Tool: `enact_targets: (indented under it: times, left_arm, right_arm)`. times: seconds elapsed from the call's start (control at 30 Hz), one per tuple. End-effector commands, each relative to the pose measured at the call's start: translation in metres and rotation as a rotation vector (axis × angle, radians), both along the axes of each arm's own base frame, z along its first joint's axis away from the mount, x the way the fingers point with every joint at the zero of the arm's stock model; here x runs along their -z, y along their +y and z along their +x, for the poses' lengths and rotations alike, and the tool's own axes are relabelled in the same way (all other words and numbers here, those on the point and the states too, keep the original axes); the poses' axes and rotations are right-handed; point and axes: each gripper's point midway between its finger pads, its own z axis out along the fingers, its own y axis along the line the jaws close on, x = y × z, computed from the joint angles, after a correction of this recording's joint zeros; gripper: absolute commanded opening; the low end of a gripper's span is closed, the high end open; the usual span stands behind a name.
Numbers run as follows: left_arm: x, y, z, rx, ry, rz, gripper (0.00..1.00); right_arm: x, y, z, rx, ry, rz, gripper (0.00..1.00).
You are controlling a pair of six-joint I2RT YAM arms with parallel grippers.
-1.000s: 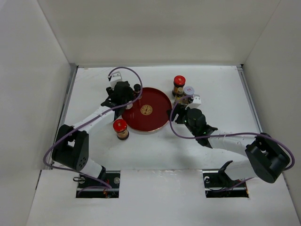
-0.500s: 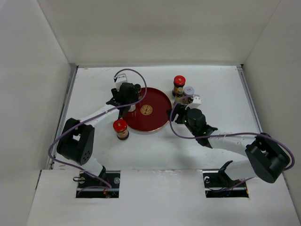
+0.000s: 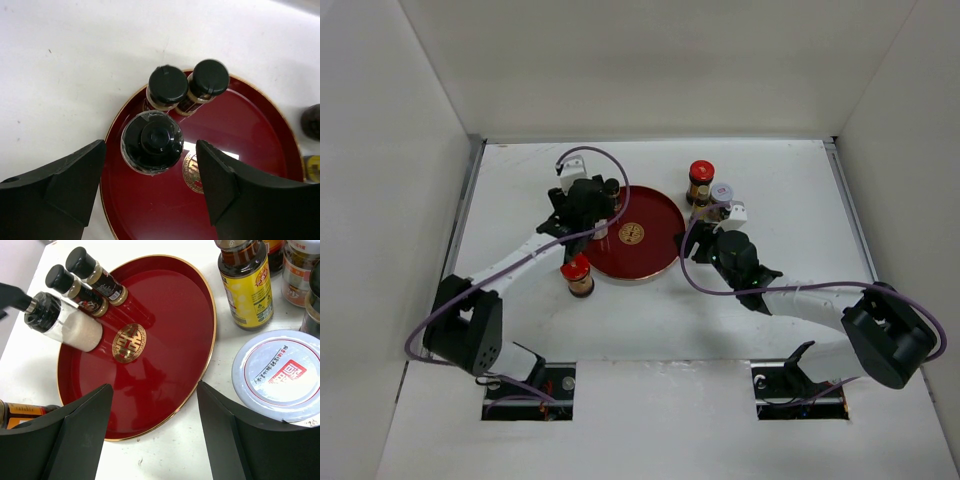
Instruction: Organize the condiment bottles
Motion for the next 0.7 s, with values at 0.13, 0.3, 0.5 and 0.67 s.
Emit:
enact_targets:
  times: [0.13, 0.3, 0.5, 0.67]
  left_arm:
    - [-0.062, 0.02, -0.03, -0.025, -0.129, -0.033, 0.68]
    - [-0.071, 0.031, -0.082, 0.024, -0.129, -0.056, 0.68]
    - [-0.052, 0.025, -0.143, 0.143, -0.048, -0.028, 0.77]
    - [-0.032, 0.013, -0.164, 0.198, 0.015, 0.0, 0.83]
  right_arm:
    - [-0.034, 0.009, 0.007, -0.008, -0.085, 0.053, 0.75]
    - [-0.031, 0.01, 0.008, -0.011, -0.078, 0.05, 0.75]
    - [-0.029, 0.011, 0.011, -0.008, -0.074, 0.042, 0.75]
    - [-0.029, 0.01, 0.011, -0.007, -0.076, 0.035, 0.77]
